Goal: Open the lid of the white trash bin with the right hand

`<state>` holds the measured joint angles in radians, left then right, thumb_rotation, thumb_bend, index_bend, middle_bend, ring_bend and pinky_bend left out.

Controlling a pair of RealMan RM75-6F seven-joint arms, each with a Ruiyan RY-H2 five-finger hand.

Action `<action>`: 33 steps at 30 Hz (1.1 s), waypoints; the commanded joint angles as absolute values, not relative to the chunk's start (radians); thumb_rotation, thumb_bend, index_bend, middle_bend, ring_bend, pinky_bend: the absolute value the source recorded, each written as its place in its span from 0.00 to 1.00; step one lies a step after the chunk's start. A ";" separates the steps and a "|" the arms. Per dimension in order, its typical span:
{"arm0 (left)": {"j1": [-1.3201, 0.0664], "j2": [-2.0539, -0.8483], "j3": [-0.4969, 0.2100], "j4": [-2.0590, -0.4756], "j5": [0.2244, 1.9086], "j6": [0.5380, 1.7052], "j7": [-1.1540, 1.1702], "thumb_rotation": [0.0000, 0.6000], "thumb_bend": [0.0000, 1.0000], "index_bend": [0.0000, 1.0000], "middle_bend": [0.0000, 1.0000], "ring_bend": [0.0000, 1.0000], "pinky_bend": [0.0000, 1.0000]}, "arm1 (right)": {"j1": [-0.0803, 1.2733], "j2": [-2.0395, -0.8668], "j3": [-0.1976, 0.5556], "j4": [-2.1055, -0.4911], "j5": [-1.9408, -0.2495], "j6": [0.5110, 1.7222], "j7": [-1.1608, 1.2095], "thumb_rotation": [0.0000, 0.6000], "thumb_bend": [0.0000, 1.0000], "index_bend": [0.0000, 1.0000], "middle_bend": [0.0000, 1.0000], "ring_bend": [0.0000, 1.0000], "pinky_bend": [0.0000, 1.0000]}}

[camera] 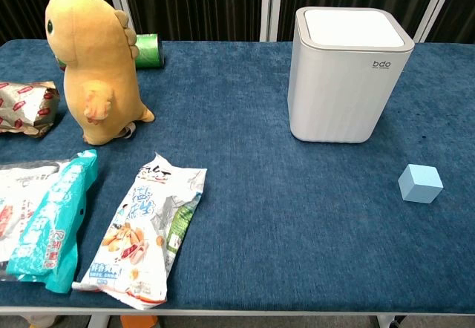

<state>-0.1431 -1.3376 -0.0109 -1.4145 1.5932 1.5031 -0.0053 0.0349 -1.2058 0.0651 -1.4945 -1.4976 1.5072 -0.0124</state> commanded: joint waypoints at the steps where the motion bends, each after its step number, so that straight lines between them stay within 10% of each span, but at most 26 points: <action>1: -0.144 -1.339 -0.010 -1.420 1.601 1.509 0.007 1.00 0.04 0.15 0.04 0.00 0.10 | 0.036 -1.205 0.064 -1.495 -1.502 1.509 -0.011 1.00 0.13 0.00 0.00 0.00 0.00; 33: -0.138 -1.336 -0.006 -1.416 1.583 1.501 0.003 1.00 0.04 0.15 0.04 0.00 0.10 | 0.363 -1.257 0.149 -1.691 -1.611 1.215 -0.250 1.00 0.15 0.00 0.10 0.00 0.00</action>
<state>-0.1381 -1.3364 -0.0058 -1.4172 1.5839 1.5000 0.0041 0.3308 -1.2349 0.1335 -1.6745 -1.6208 1.2484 -0.2228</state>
